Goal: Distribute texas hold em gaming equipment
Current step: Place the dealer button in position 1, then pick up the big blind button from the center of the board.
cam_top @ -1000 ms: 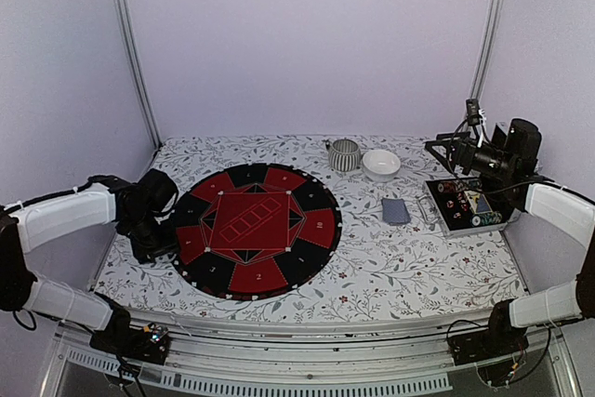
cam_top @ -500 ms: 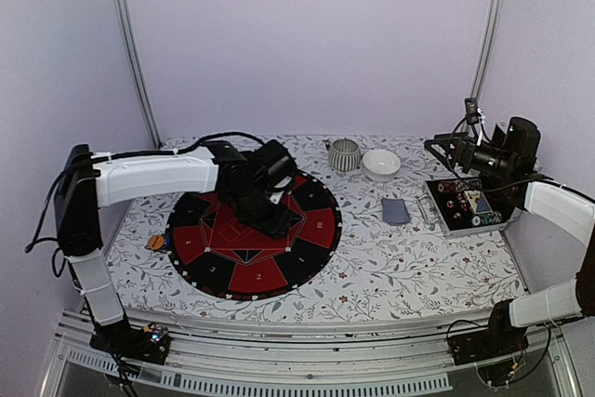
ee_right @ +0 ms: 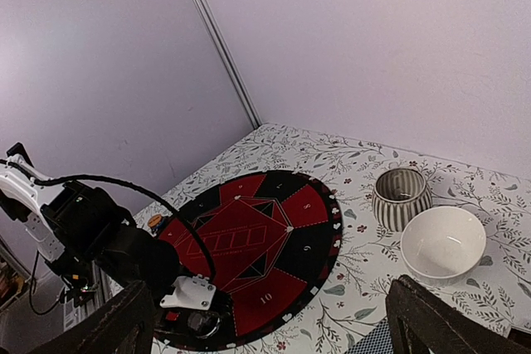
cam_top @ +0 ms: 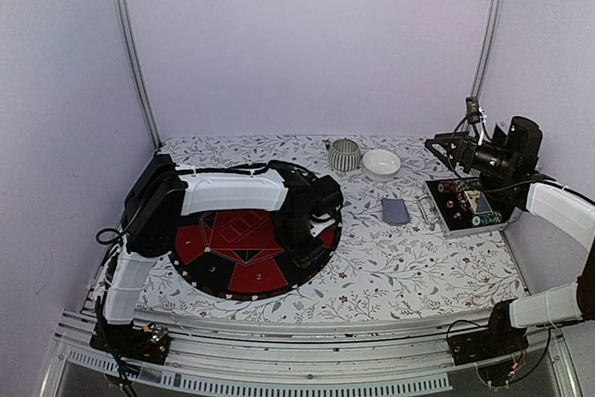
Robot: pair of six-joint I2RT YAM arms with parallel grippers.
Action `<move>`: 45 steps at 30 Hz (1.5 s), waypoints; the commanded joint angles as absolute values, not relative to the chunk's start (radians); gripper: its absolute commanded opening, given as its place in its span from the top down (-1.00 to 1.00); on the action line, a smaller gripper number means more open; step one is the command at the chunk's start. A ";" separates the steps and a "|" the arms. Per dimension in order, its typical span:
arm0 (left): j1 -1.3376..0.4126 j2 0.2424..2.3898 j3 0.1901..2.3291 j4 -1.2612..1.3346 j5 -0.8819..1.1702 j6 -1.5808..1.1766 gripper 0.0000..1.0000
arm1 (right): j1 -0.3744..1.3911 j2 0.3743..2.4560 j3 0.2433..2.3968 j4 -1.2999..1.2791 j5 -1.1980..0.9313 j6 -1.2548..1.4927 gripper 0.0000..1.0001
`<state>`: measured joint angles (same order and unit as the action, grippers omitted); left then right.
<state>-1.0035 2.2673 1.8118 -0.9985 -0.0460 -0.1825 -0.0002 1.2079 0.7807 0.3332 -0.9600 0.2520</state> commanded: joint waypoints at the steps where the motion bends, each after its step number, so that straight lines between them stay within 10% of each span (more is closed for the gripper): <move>1: -1.007 2.267 1.830 -1.075 -0.042 -0.153 -0.26 | 0.005 1.196 0.790 0.321 -0.963 0.262 -0.98; 6: -1.004 2.253 1.873 -1.102 -0.068 -0.181 -0.96 | 0.005 1.196 0.792 0.318 -0.967 0.263 -0.97; 15: -0.857 2.019 1.827 -1.025 -0.048 -0.320 -0.96 | 0.005 1.180 0.786 0.314 -0.966 0.255 -0.98; 29: -0.113 1.319 0.958 -0.787 -0.132 -0.655 -0.96 | 0.006 1.179 0.775 0.316 -0.961 0.242 -0.98; 45: -0.105 1.545 0.890 -0.668 -0.159 -0.551 -0.94 | 0.008 1.196 0.774 0.312 -0.960 0.244 -0.98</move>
<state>-0.1043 1.5196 0.8932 -0.7368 -0.1509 -0.5854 0.0021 1.1961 0.7803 0.3134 -0.9596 0.2470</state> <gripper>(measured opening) 0.980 0.988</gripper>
